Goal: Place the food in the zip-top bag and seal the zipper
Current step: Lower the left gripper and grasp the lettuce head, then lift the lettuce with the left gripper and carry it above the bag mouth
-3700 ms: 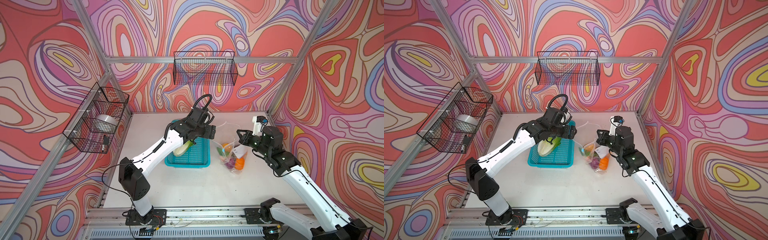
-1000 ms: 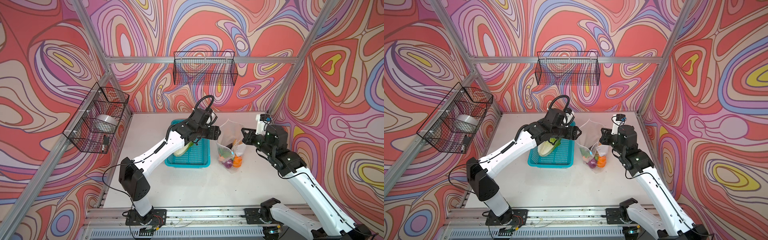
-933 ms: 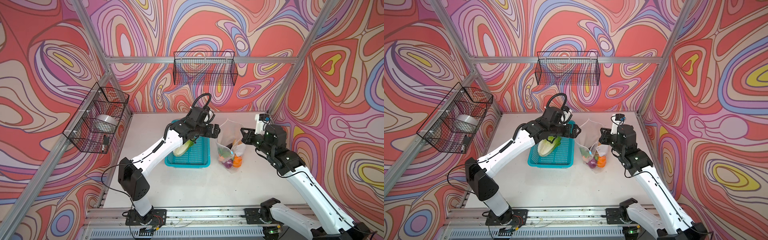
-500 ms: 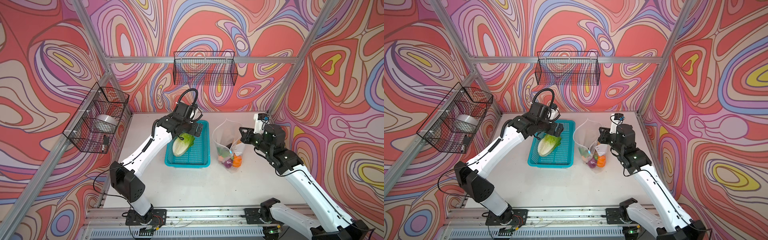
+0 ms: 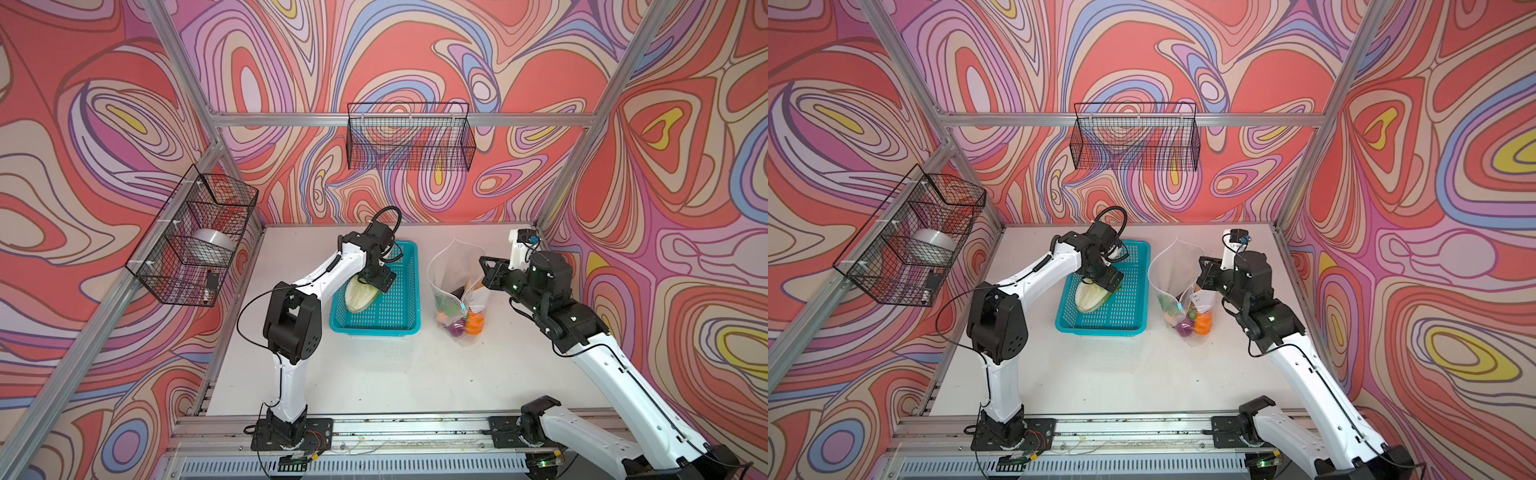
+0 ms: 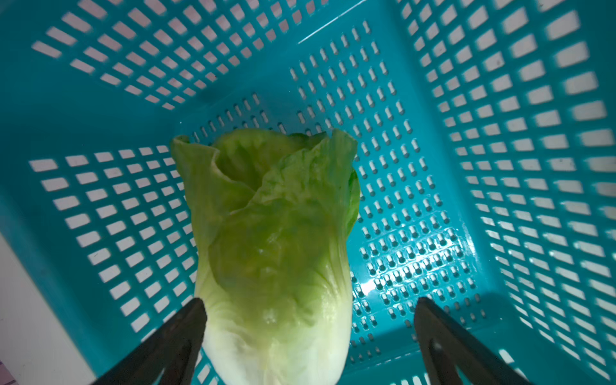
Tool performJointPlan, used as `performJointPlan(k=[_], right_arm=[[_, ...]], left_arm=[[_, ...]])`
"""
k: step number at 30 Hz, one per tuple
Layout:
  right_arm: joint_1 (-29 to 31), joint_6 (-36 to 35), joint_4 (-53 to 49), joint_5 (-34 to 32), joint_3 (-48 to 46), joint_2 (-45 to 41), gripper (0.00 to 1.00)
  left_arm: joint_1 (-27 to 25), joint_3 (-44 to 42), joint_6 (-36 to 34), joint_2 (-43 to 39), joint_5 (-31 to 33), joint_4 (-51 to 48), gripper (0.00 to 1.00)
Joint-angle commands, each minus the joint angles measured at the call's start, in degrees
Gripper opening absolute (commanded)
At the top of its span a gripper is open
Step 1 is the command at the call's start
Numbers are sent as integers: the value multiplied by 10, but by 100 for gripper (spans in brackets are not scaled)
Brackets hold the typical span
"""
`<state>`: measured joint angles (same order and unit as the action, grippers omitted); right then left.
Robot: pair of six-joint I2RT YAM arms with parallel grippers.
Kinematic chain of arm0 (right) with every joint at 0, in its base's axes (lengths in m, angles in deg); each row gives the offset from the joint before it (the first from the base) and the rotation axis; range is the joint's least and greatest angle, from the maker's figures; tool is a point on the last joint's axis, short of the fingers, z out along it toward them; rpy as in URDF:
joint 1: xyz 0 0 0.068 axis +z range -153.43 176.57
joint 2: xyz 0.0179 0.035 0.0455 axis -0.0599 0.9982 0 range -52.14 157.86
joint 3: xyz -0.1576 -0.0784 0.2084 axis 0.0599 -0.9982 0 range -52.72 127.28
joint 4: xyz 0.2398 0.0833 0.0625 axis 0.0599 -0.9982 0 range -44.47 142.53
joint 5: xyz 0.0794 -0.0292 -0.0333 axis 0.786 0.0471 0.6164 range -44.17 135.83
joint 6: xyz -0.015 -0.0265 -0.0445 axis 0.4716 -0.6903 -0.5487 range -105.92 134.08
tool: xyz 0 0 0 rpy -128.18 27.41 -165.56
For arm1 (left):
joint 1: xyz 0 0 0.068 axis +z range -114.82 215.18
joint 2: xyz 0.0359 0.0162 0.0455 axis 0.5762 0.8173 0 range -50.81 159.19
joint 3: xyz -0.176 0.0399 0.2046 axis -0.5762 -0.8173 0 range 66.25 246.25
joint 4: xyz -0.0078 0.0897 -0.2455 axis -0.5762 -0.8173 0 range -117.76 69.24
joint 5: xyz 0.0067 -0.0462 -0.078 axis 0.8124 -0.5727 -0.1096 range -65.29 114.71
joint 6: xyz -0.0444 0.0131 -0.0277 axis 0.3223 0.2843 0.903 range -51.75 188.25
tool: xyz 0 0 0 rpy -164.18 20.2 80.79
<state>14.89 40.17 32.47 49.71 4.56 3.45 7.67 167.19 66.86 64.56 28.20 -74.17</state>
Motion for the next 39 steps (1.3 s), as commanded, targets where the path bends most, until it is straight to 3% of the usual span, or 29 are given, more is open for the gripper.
performJointPlan(k=[1, 7, 28, 31, 36, 39], right_arm=[[0, 4, 8, -2, -7, -9, 0], [0, 7, 11, -1, -7, -8, 0], [0, 15, 11, 0, 6, 1, 0], [-1, 17, 12, -1, 6, 1, 0], [0, 18, 13, 0, 5, 1, 0], [0, 18, 10, -2, 4, -3, 0]], left_arm=[[11, 15, 2, 14, -6, -23, 100], [17, 12, 2, 42, 22, -19, 100], [25, 28, -1, 121, -33, -5, 99], [25, 27, -4, 119, -39, -4, 89], [25, 32, -1, 113, -44, -6, 60], [25, 40, 9, 99, -52, -11, 54]])
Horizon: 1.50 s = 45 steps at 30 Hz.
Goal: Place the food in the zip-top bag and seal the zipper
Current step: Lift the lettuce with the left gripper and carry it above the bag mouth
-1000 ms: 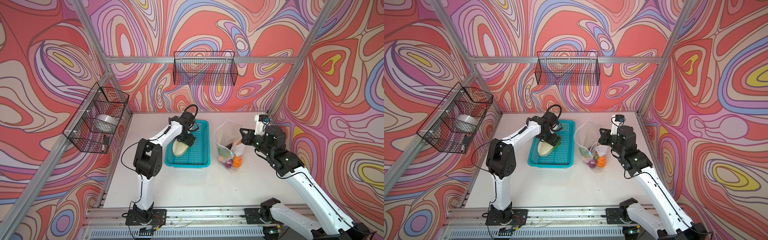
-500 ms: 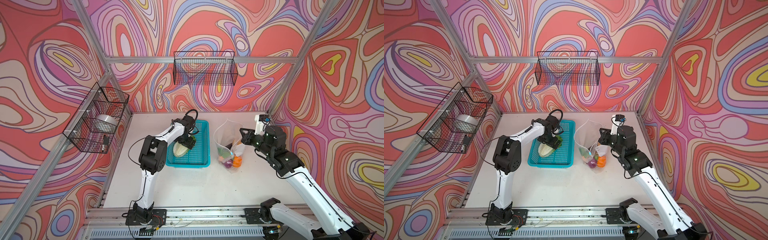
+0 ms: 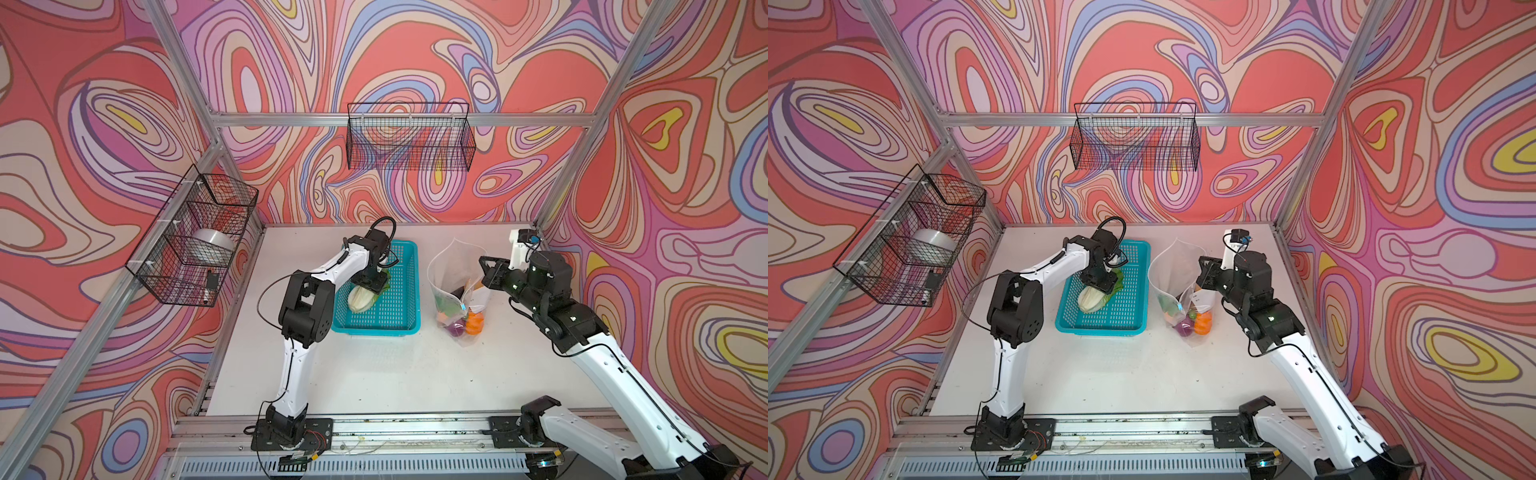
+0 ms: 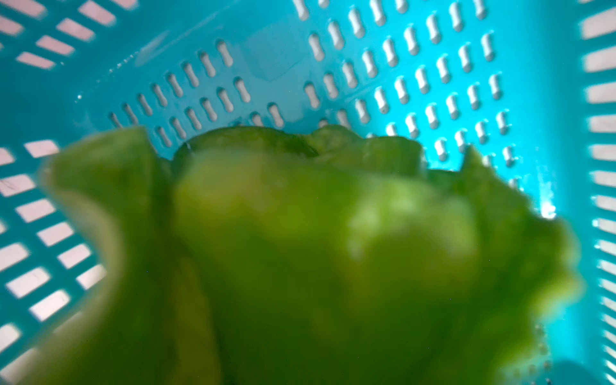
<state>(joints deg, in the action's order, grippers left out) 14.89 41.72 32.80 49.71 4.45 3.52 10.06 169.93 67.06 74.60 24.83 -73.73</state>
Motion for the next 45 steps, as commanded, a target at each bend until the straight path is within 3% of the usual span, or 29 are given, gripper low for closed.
performJointPlan(k=[1, 16, 25, 35, 45], right_arm=[[-1, 2, 7, -4, 5, -5, 0], [-1, 13, 21, -4, -3, -1, 0], [0, 33, 35, -7, -17, -1, 0], [-1, 52, 45, 3, -25, -2, 0], [-1, 60, 47, 12, -27, -11, 0]], left_arm=[[2, 14, 11, -10, -21, -16, 54], [2, 29, 108, -210, -120, 35, 50], [-27, -87, 244, -359, -207, 262, 45], [-141, -157, 326, -416, -160, 515, 44], [-205, -245, 292, -396, -48, 747, 43]])
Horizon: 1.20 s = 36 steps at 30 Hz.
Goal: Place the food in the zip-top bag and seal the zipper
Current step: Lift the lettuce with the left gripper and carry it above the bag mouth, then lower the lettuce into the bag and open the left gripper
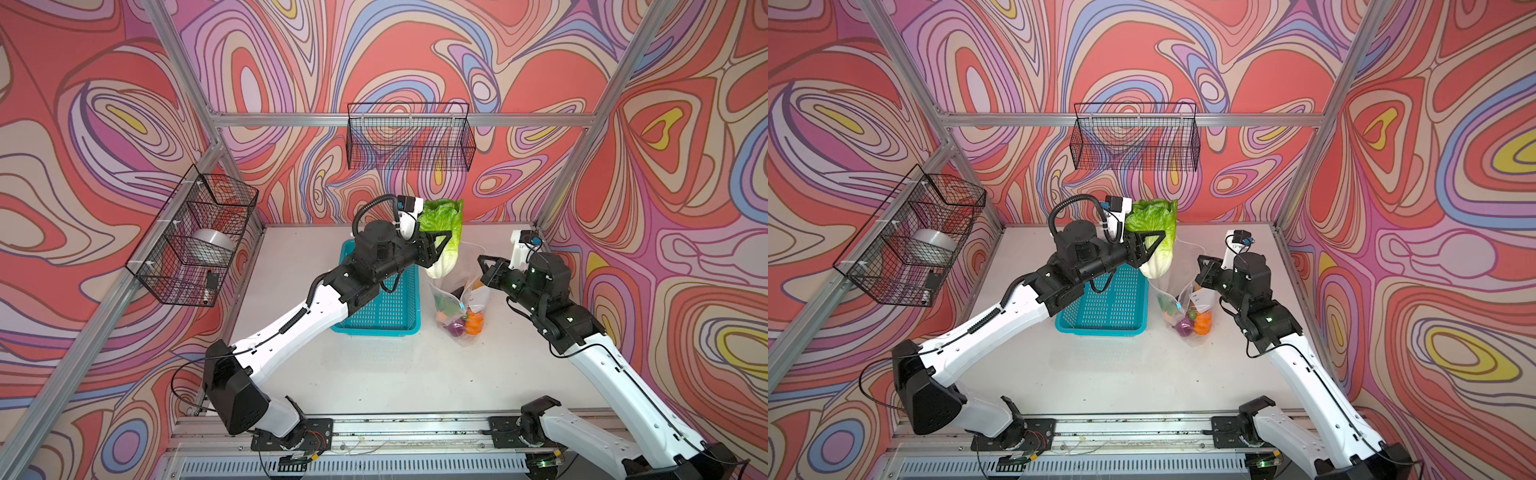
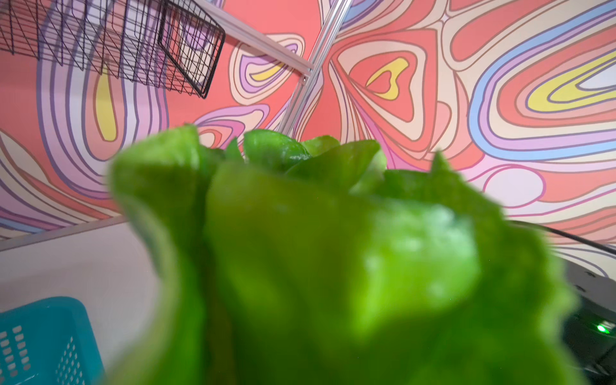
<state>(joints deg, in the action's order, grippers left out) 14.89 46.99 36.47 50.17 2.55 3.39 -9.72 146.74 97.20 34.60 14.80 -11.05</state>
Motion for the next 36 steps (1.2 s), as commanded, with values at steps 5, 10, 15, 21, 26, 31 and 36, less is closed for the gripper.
performJointPlan(k=[5, 10, 15, 21, 26, 31, 36], right_arm=[[0, 6, -1, 10, 4, -15, 0], [0, 14, -2, 18, 3, -18, 0], [-1, 22, 8, 24, 3, -21, 0], [-1, 22, 6, 27, 6, -25, 0], [0, 21, 1, 25, 9, -34, 0], [0, 18, -3, 19, 8, -38, 0], [0, 15, 0, 19, 7, -33, 0]], left_arm=[[-31, -27, -33, 34, 106, 173, 42], [-63, -26, -59, 63, 147, 224, 42], [-84, -33, -54, 87, 165, 252, 41], [-105, -36, -103, 111, 207, 245, 41], [-108, -28, -120, 132, 217, 226, 42], [-113, -34, -126, 140, 222, 213, 43], [-117, -47, -120, 132, 215, 207, 48]])
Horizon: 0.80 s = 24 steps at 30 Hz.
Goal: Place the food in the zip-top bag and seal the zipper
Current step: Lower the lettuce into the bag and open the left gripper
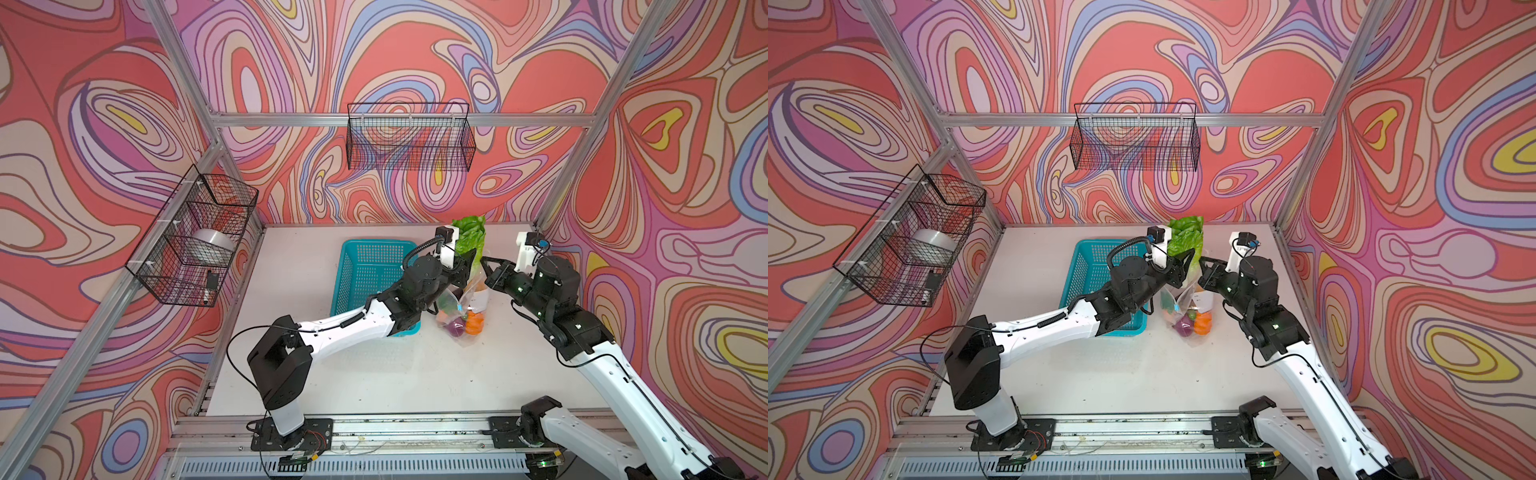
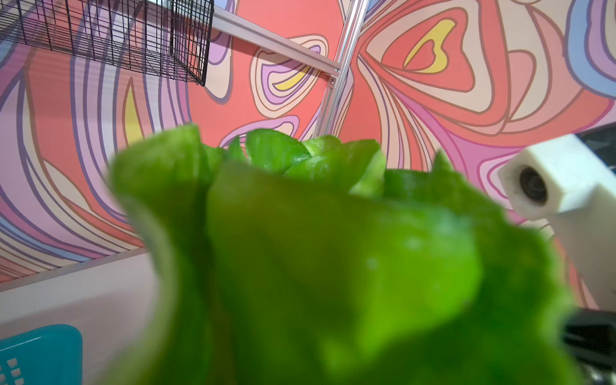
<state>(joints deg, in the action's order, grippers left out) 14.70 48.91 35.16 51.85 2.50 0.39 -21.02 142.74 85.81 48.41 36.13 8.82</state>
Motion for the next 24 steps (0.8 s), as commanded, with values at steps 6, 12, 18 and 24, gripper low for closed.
performJointPlan(k=[6, 12, 18, 24], right_arm=[[2, -9, 18, 0, 9, 5, 0], [2, -11, 19, -2, 10, 9, 0], [2, -14, 19, -9, 10, 11, 0], [2, -15, 18, -11, 6, 12, 0]], left_arm=[[-6, 14, -9, -14, -22, -44, 84], [-5, 37, 0, -40, -50, -104, 100], [-4, 42, -2, -83, -36, -171, 100], [8, 68, 0, -120, -28, -277, 100]])
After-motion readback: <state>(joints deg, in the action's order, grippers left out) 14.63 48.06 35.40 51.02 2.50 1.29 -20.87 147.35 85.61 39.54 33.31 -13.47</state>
